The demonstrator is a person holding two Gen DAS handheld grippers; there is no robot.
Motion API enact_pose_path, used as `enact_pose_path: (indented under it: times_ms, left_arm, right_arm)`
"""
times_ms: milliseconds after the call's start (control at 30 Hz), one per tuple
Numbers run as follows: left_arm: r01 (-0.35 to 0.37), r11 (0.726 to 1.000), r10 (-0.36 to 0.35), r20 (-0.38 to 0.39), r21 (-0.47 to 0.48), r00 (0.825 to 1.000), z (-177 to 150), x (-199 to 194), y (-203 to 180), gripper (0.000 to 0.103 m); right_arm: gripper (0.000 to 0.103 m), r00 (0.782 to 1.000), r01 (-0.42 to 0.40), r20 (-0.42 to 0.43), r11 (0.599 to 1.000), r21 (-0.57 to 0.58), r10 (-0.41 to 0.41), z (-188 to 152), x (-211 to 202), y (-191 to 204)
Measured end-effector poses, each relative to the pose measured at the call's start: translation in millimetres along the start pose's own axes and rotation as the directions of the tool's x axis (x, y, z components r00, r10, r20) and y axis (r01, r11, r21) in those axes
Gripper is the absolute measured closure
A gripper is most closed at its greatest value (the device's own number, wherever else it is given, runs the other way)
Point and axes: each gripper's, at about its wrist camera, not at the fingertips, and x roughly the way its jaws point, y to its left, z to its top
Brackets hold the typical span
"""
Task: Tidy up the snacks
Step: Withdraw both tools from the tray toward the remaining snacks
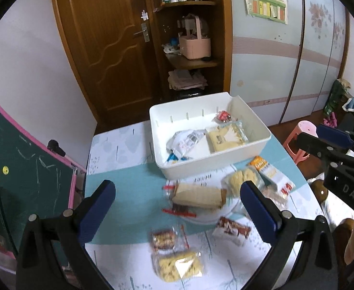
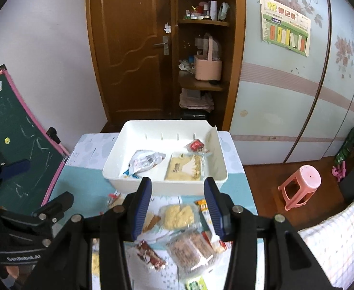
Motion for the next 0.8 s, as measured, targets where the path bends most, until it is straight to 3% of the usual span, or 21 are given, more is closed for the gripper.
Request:
enact_pose_path:
  times_ms: [200,333,533,700,800]
  left_arm:
    - [-0.059,0.998,0.058,0.07,0.009,0.996,-42,-16,7,0.0]
    - [-0.083,0.996,0.085,0.062,-0.033,0.994,-72,-7,15,0.0]
    - [-0.043,0.985,0.023,-0.119,-0.168,0.993,-123,47,33,0.0]
    - [0.03,0.977,-0.083,-0.241,-0.213,0.967,-157,85,34,0.0]
    - [0.066,0.971,-0.131,-0.283,-0.229,0.95,-170,99,28,0.0]
  right_arm:
    - [0.057,1.0,0.008,-0.003,1.0,0.006,-0.008,-45,-13,-11]
    - [0.056,0.999,0.024,-0.045,0.999,0.047,-0.022,-81,-8,-30]
    - [0.056,0.989,0.018,-0.15,0.989,0.15,0.005,-133,19,-63]
    - [0.056,0.968,0.054,-0.249,0.984,0.172,-0.01,-168,44,-77]
    - [0.056,0.952,0.034,-0.306,0.983,0.182,0.024,-187,59,-75]
